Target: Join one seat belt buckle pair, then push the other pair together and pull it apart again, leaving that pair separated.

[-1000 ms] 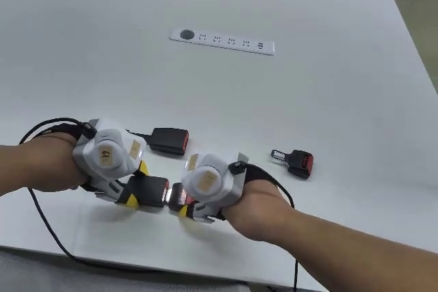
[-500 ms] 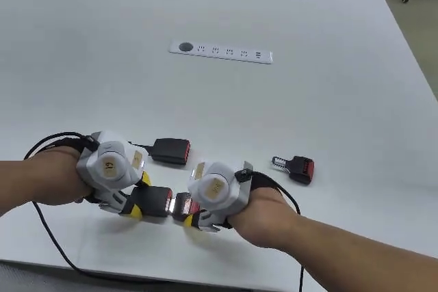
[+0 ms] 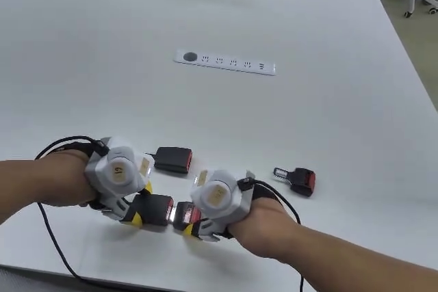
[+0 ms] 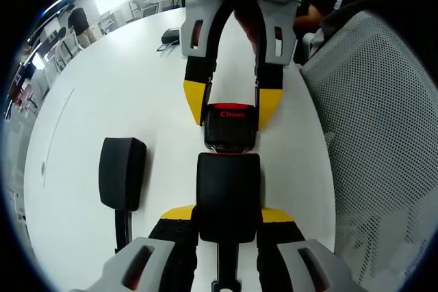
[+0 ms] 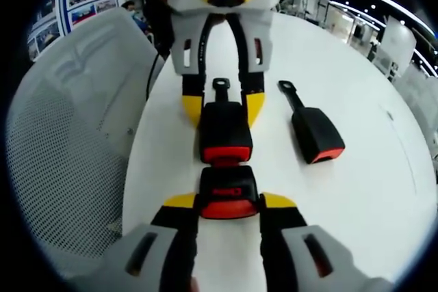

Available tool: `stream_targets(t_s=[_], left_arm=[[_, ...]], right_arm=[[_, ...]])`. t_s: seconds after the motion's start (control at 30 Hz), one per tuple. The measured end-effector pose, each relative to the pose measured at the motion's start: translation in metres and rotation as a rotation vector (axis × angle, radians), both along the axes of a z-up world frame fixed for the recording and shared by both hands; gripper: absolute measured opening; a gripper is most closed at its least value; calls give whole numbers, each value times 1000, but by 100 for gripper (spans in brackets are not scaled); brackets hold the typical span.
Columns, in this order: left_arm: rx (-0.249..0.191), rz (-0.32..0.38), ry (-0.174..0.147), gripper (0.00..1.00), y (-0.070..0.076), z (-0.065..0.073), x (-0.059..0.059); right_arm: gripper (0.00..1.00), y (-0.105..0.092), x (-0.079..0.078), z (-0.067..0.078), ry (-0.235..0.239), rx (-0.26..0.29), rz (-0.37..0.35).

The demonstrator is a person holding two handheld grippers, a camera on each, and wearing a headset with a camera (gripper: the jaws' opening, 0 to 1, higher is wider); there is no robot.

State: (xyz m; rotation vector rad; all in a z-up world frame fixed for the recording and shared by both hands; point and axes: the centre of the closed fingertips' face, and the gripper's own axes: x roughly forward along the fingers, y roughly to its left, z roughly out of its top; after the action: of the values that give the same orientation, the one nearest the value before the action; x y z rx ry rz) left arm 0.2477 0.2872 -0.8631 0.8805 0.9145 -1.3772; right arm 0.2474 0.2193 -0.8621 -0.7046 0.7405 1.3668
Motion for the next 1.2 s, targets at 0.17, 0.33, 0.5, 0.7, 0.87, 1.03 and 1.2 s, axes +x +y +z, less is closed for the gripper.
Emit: stream_targets(t_s=[0.17, 0.33, 0.5, 0.7, 0.87, 1.03, 1.2], left_arm=[[14, 34, 18, 34, 0, -1, 1], [24, 63, 28, 34, 0, 3, 1], [-28, 105, 32, 34, -3, 25, 5], [-61, 121, -5, 34, -10, 49, 19], [-75, 132, -11, 34, -20, 54, 31], [-85, 130, -36, 35, -27, 56, 45], [-95, 143, -108, 34, -32, 53, 76]], right_arm=[[35, 0, 0, 0, 4, 1, 1], [36, 0, -2, 3, 5, 8, 8], [34, 0, -3, 19, 43, 74, -35], [36, -9, 3, 35, 4, 90, -28], [36, -27, 14, 41, -21, 84, -31], [36, -55, 30, 38, -24, 67, -53], [36, -98, 52, 35, -36, 32, -112]])
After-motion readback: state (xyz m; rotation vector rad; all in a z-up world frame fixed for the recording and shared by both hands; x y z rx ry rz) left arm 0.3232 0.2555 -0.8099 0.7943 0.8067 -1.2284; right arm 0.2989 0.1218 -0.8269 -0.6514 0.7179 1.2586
